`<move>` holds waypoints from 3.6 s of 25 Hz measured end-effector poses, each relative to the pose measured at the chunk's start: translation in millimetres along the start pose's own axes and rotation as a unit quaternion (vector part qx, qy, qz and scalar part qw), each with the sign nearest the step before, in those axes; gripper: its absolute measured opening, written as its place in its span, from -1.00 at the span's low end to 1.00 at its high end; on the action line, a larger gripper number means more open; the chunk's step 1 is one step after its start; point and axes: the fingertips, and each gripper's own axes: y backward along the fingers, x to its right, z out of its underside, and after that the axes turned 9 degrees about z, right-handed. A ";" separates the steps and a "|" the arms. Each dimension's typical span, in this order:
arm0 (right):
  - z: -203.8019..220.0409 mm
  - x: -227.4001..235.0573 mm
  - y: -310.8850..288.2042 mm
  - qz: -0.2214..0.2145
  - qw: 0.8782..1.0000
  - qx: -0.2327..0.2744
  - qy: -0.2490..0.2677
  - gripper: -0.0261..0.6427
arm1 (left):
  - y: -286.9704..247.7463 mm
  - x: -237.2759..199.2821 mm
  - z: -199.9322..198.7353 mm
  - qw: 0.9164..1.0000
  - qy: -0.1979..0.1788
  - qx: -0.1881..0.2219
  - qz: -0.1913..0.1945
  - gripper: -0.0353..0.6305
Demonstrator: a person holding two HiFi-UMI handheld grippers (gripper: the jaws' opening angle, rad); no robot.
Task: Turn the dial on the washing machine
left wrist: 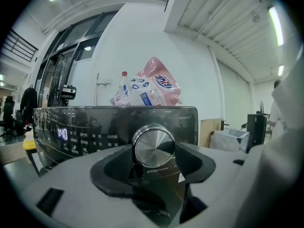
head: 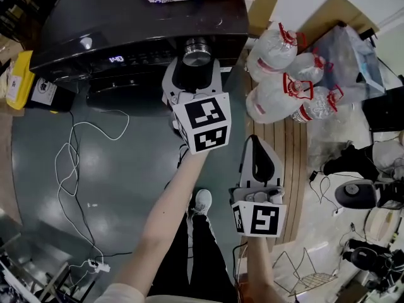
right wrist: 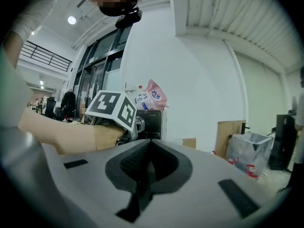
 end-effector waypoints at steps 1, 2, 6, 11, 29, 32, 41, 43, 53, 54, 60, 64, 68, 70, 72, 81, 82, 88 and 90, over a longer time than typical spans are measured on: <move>0.7 0.7 0.6 0.001 1.000 -0.001 0.000 -0.91 | 0.1 0.2 0.7 1.000 0.003 -0.003 -0.003 -0.08; 1.4 1.5 1.3 0.002 1.000 -0.002 -0.001 -0.91 | 0.1 0.6 0.9 1.000 0.005 -0.005 -0.005 -0.08; 2.5 5.7 3.1 0.007 1.000 -0.003 -0.003 -0.91 | -0.1 1.5 0.2 1.000 0.004 -0.008 -0.013 -0.09; 5.5 11.6 4.6 0.013 1.000 -0.005 -0.004 -0.91 | -0.3 1.3 0.0 0.999 -0.045 -0.012 -0.020 -0.09; 20.2 23.7 16.5 0.024 0.999 -0.020 -0.015 -0.91 | -2.9 9.0 3.2 0.891 -0.450 -0.029 -0.057 -0.09; 19.1 20.1 15.1 0.016 1.000 -0.018 -0.010 -0.91 | -3.2 9.6 3.8 0.852 -0.519 -0.028 -0.058 -0.09; 22.5 7.6 13.3 0.005 1.000 -0.023 -0.011 -0.91 | -3.4 11.1 5.1 0.814 -0.578 -0.028 -0.040 -0.08; 22.6 4.7 13.9 0.003 1.000 -0.023 -0.012 -0.91 | -2.0 11.4 3.7 0.836 -0.548 -0.024 -0.029 -0.08; 35.0 7.4 21.0 0.004 0.999 -0.043 -0.022 -0.91 | 16.5 1.3 16.6 0.999 -0.002 0.007 0.040 0.05; 36.4 9.0 21.5 0.006 0.999 -0.045 -0.023 -0.91 | 16.3 2.0 15.3 0.998 0.051 0.014 0.047 0.05; 41.1 15.1 24.6 0.011 0.999 -0.049 -0.016 -0.91 | 4.8 0.9 6.2 0.980 0.189 0.033 0.050 0.05; 42.4 19.5 25.0 0.014 0.998 -0.050 -0.019 -0.91 | -0.4 1.3 4.7 0.975 0.216 0.030 0.051 0.05; 43.6 24.4 24.4 0.018 0.998 -0.052 -0.020 -0.91 | -0.8 -0.6 6.2 0.977 0.206 0.026 0.043 -0.10; 44.2 26.7 22.8 0.019 0.998 -0.052 -0.019 -0.91 | -1.6 -1.2 6.7 0.982 0.182 0.023 0.035 -0.10; 45.1 29.1 21.9 0.020 0.998 -0.051 -0.019 -0.91 | -2.4 -0.9 7.1 0.988 0.152 0.018 0.030 -0.10; 49.4 26.2 26.2 0.011 0.998 -0.056 -0.025 -0.91 | -3.7 0.7 6.9 0.999 0.039 -0.013 0.021 -0.09; 49.2 25.9 26.9 0.011 0.998 -0.056 -0.025 -0.91 | -3.8 0.5 7.5 0.999 0.029 -0.016 0.020 -0.09; 48.2 32.0 28.6 0.014 0.998 -0.054 -0.023 -0.91 | -3.7 0.3 8.1 0.999 -0.021 -0.037 0.010 -0.09; 48.6 33.6 29.5 0.017 0.998 -0.054 -0.025 -0.91 | -3.3 -0.2 8.0 0.998 -0.040 -0.039 0.004 -0.09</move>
